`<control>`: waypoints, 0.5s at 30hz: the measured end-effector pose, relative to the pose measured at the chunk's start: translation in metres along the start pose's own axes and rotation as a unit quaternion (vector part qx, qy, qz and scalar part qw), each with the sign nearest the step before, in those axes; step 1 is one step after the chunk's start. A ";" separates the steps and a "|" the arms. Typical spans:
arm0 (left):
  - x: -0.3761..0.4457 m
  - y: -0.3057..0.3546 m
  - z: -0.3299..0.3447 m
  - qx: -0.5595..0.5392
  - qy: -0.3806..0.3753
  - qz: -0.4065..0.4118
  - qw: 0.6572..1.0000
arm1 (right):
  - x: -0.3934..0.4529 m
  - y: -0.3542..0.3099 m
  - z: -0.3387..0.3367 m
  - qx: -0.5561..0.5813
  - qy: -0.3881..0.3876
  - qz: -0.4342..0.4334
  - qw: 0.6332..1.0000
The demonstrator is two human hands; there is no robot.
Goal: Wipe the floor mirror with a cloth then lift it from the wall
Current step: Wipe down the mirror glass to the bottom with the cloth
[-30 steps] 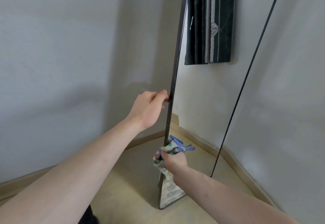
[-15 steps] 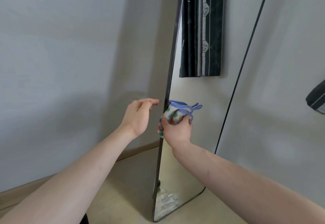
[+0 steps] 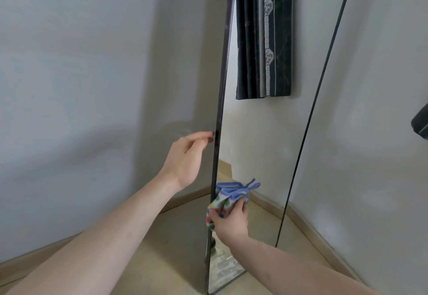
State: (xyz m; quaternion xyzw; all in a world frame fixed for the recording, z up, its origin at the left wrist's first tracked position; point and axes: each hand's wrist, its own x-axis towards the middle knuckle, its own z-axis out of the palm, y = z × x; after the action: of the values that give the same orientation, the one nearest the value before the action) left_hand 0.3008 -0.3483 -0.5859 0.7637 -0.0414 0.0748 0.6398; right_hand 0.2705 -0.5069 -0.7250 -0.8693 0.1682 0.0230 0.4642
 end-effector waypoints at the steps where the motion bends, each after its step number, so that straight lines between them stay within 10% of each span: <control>1: 0.000 0.000 0.001 0.001 -0.002 0.002 1.000 | 0.002 0.007 0.001 0.010 -0.007 0.008 1.000; 15: 0.007 -0.003 0.009 0.056 0.018 0.030 0.998 | 0.097 0.017 -0.089 0.107 0.072 0.105 0.986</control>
State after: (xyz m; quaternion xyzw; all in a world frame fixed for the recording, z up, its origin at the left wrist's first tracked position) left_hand 0.3086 -0.3569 -0.5889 0.7951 -0.0487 0.1097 0.5945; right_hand 0.3463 -0.6147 -0.7073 -0.7917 0.2930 -0.0087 0.5360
